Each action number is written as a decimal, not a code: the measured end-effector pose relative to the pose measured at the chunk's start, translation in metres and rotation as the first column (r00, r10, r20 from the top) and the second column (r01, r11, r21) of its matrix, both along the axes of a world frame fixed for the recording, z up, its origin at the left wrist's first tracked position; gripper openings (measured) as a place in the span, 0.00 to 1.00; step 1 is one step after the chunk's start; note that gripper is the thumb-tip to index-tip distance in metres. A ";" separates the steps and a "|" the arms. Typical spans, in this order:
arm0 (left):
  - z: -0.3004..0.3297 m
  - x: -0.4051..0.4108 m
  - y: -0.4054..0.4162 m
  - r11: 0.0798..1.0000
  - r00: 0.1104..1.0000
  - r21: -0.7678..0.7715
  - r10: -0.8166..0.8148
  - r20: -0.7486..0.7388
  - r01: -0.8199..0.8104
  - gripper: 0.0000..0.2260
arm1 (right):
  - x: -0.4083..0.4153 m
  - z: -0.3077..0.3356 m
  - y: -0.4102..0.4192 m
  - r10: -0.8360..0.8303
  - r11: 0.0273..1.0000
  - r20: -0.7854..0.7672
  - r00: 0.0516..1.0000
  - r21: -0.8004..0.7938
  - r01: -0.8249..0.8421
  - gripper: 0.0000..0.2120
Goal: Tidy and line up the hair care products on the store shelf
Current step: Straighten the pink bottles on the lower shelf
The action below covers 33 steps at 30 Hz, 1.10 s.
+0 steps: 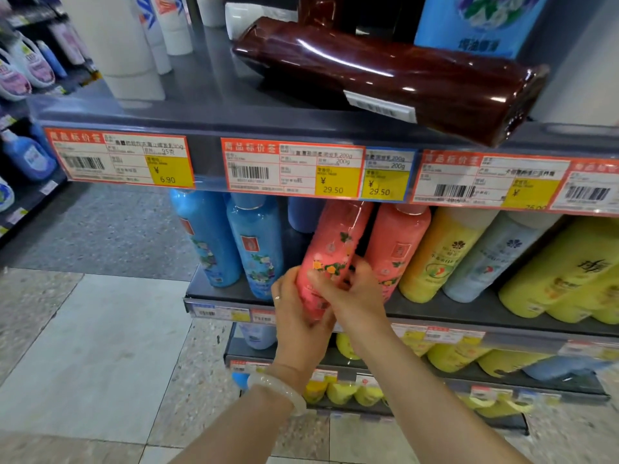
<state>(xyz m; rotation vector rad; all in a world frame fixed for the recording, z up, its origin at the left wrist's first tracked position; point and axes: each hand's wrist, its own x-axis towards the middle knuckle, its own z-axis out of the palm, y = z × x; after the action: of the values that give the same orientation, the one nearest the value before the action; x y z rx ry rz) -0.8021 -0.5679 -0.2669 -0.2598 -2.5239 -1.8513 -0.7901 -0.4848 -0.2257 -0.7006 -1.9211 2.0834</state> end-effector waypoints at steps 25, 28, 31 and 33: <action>-0.014 -0.043 -0.040 0.924 0.961 -0.272 0.277 -0.006 -0.268 0.20 | -0.018 -0.035 -0.001 -0.002 0.934 -0.011 1.000 0.357 0.006 0.30; -0.013 -0.049 -0.038 0.916 0.961 -0.300 0.277 -0.005 -0.265 0.20 | -0.012 -0.037 -0.006 -0.064 0.932 0.055 0.996 0.359 0.040 0.24; -0.014 -0.055 -0.030 0.923 0.959 -0.278 0.281 0.017 -0.266 0.20 | -0.013 -0.041 -0.005 -0.094 0.931 0.077 0.993 0.360 0.061 0.21; -0.014 -0.057 -0.027 0.921 0.953 -0.271 0.299 0.036 -0.279 0.21 | -0.018 -0.041 -0.005 -0.098 0.926 0.089 0.991 0.372 0.058 0.21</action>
<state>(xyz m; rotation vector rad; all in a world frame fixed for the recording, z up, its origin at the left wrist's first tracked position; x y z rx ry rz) -0.8590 -0.5945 -0.2811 0.1839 -2.6793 -1.4468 -0.8076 -0.4898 -0.2668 -0.7961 -2.2167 1.5979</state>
